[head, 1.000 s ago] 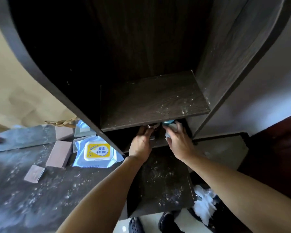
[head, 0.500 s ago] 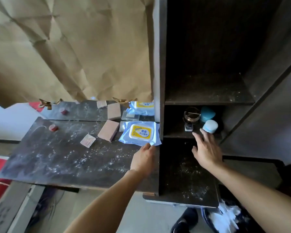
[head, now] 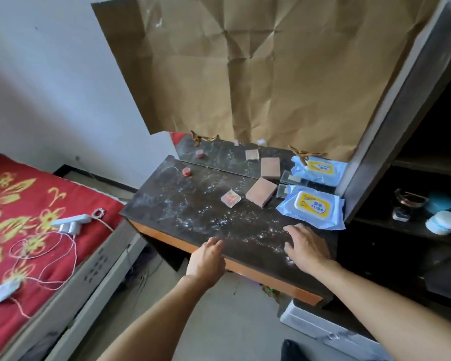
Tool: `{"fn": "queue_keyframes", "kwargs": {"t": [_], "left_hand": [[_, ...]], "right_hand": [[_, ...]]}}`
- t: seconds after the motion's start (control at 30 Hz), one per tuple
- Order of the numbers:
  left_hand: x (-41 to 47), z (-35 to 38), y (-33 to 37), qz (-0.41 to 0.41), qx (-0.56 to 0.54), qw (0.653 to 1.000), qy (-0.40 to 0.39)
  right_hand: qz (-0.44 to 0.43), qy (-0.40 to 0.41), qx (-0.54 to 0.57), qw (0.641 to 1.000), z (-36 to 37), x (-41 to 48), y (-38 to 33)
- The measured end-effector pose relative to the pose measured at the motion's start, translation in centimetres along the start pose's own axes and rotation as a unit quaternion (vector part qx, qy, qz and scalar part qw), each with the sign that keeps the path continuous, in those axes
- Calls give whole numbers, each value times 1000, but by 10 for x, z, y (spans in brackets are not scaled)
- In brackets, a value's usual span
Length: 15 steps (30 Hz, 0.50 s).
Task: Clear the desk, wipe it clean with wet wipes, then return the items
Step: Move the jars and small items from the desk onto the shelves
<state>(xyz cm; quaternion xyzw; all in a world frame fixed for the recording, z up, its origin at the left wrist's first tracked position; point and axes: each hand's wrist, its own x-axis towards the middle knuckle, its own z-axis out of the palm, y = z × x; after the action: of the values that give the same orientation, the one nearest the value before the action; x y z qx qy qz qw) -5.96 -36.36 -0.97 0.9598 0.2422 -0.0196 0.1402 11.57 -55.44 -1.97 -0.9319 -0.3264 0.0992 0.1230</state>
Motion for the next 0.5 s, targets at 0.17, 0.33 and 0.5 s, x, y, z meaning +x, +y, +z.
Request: {"fn": "queue_keyframes", "kwargs": {"t": [0.17,0.33,0.5], "left_hand": [[18,-6,-51,-42,-10,999,-2],[68,-12,-101,-63,-6,998,-15],[123,-22,-142,-83,-10,995,-52]], "right_hand": [[-41,-29,-13,999,16,49,-47],[-44,-56,-6,997,39,122,-84],[-20,-89,-11,996,60,187,-109]]}}
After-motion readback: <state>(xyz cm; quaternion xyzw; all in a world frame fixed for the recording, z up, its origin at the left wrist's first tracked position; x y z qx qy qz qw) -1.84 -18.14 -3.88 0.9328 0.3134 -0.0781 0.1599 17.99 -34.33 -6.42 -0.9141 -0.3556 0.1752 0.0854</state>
